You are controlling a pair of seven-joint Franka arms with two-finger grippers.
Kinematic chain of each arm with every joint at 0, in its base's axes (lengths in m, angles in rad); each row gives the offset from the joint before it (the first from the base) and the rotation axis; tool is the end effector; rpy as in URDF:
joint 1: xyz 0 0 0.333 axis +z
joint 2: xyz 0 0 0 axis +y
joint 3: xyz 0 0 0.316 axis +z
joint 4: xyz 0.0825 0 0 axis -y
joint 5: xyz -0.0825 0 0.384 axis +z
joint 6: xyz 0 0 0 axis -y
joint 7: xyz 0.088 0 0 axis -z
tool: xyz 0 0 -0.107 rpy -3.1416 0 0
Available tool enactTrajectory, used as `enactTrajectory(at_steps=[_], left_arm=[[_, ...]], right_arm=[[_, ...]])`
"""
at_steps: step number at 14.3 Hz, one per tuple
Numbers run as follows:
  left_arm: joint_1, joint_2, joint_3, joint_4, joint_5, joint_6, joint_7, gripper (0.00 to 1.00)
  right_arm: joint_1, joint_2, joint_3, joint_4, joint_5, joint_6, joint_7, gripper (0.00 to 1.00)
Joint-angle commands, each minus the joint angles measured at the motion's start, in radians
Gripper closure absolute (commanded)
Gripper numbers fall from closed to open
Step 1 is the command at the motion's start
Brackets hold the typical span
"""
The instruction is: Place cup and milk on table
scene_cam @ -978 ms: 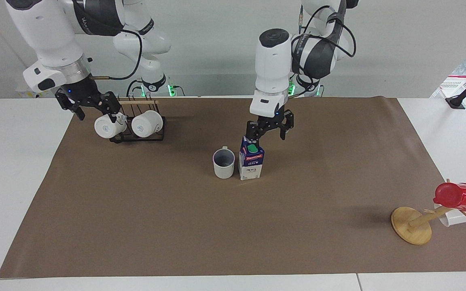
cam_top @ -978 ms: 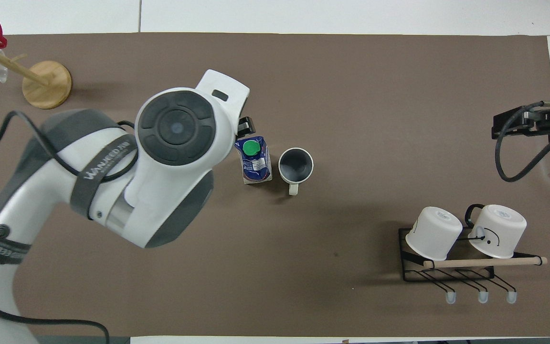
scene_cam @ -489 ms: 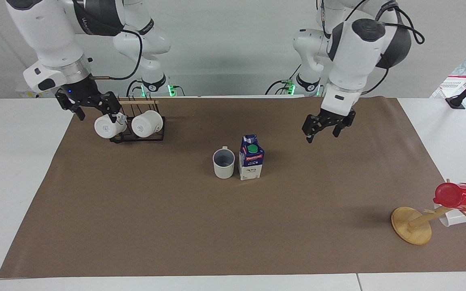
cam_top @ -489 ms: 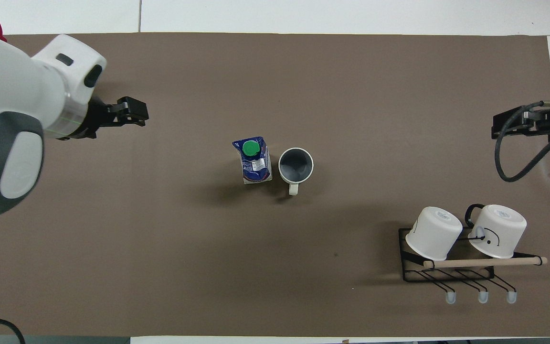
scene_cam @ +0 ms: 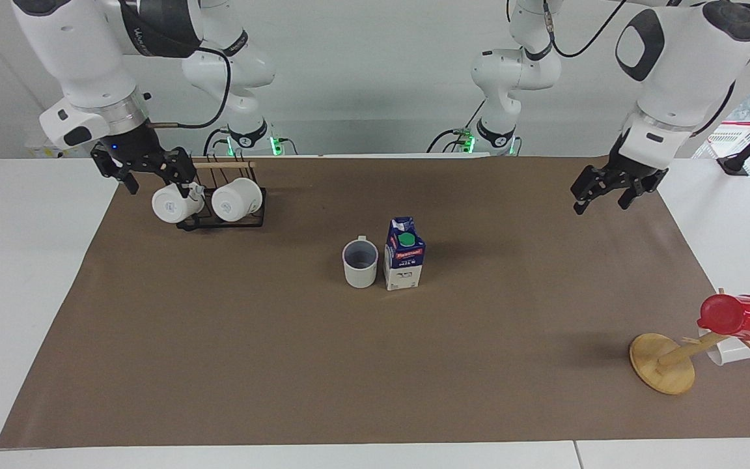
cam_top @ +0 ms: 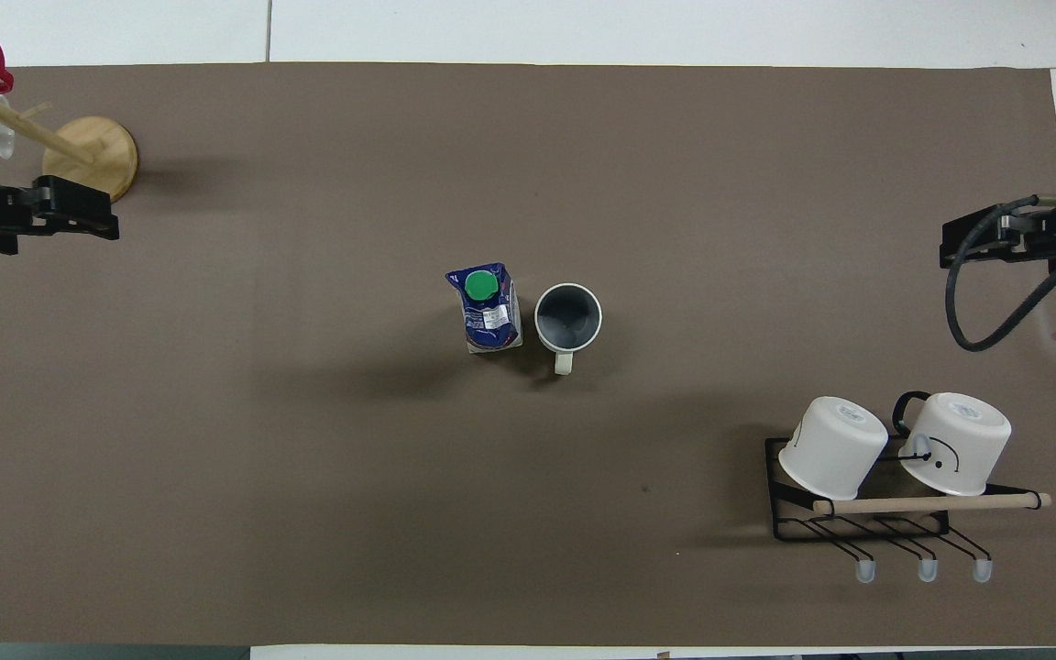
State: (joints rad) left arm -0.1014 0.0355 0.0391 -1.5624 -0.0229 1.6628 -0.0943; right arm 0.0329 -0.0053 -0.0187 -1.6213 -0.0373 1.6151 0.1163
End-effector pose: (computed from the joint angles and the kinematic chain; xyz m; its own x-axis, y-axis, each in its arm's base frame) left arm 0.5732 -0.0384 0.6169 0.9975 0.0341 0.0625 0.0324 -0.9991 0.0275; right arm 0.5561 0.0040 0.6075 0.9950 -0.1002 0.0034 -0.1003 -0.9943 0.0370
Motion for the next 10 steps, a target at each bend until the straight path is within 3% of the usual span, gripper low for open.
enactTrajectory(at_steps=[1, 6, 10], left_arm=[[0.044, 0.012, -0.004, 0.073, -0.018, -0.101, 0.068, 0.00], [0.072, -0.006, -0.008, 0.055, -0.019, -0.124, 0.102, 0.00], [0.072, -0.014, -0.005, 0.045, -0.020, -0.127, 0.111, 0.00]], right_arm=[[-0.013, -0.010, 0.009, 0.015, 0.020, -0.041, -0.021, 0.00], [-0.027, 0.018, 0.008, 0.090, 0.019, -0.093, -0.024, 0.00], [-0.022, 0.022, 0.008, 0.089, 0.022, -0.093, -0.023, 0.00]])
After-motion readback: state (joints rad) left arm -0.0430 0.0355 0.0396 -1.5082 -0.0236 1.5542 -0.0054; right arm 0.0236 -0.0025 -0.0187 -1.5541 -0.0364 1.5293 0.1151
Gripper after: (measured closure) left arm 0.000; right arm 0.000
